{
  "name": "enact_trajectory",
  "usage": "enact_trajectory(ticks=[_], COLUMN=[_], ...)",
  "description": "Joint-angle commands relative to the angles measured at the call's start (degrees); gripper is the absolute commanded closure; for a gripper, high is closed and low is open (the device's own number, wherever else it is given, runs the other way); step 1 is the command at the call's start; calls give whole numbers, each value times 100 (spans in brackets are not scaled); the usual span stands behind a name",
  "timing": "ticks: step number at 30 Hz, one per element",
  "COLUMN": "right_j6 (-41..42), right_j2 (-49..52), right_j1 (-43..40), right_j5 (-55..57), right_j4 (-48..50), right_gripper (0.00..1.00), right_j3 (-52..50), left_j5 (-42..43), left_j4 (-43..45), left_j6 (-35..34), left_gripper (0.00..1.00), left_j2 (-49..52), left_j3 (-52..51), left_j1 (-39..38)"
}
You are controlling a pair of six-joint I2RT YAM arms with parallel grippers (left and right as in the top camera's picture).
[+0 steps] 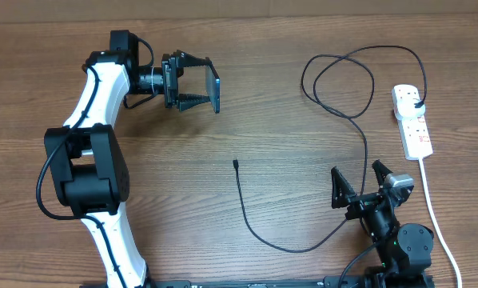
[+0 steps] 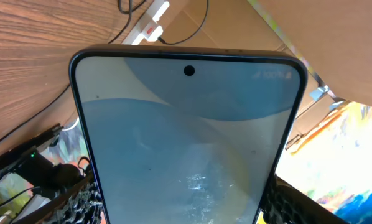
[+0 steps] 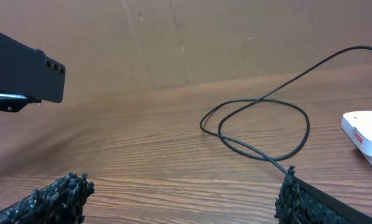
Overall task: Plug charger to phone and switch on socket
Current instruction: 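Lift the phone with the left gripper and raise it upright, then move the right gripper toward the phone held by the left gripper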
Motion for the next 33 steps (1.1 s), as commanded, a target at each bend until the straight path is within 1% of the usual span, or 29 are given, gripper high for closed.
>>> enact_trajectory(ticks=[1,6,12,16,21,26,33], right_j6=[-24,0,4,20,22,20,15], right_j2=[-57,-57,-57,-55,103,573,1707], right_j1=[24,24,22,22,22,22,22], right_j5=[151,-68,-479,-645,-667,-664,-664], right_j4=[31,367,393,350,22,-199,-448], right_gripper=[0,0,0,0,0,0,0], right_j3=[-24,-24,-13,109,474,940,1808], left_j5=[85,52,-173,-245,-238,-243,-251], left_j4=[2,9,7,24,22,22,22], left_j6=[-122,-125,-295,-404,-553,-686,-761], left_gripper=[74,74,74,74,74,75,76], left_j2=[4,4,4,4,4,4,4], left_j3=[166,166,166,166,166,166,166], left_j1=[13,7,-7,-7,-7,-7,-9])
